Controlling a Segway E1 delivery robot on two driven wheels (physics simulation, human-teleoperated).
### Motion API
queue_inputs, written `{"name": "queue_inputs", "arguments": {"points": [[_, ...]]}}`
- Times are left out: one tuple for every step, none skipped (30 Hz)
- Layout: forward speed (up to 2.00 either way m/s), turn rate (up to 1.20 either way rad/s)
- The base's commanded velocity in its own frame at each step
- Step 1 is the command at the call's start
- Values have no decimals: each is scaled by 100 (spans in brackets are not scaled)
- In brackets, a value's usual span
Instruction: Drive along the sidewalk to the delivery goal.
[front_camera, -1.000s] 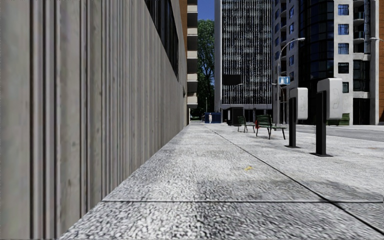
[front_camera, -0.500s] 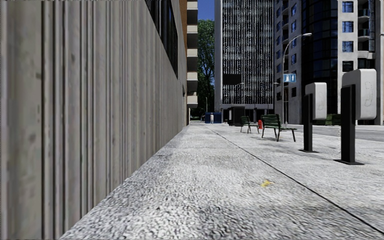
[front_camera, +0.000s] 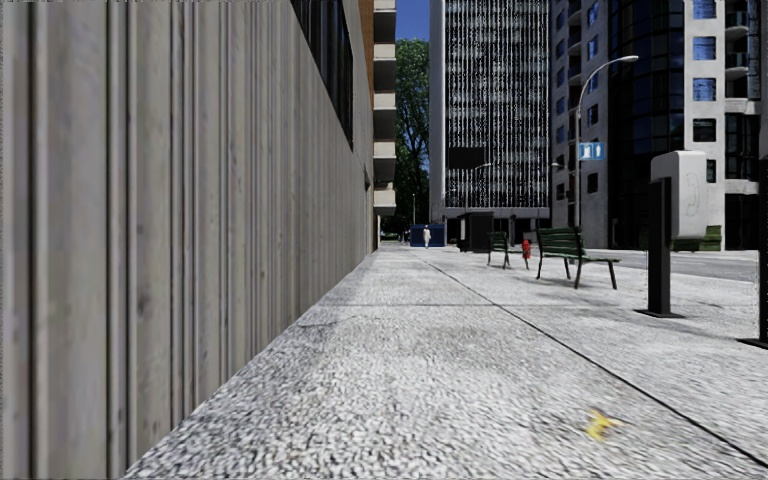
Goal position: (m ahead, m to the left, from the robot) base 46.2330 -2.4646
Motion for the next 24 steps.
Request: {"name": "queue_inputs", "arguments": {"points": [[150, 0], [150, 0], [150, 0], [150, 0], [150, 0], [150, 0], [150, 0], [150, 0], [150, 0], [150, 0], [150, 0], [150, 0], [150, 0], [150, 0], [150, 0], [150, 0], [150, 0], [150, 0], [150, 0], [150, 0], [150, 0], [150, 0], [150, 0], [150, 0]]}}
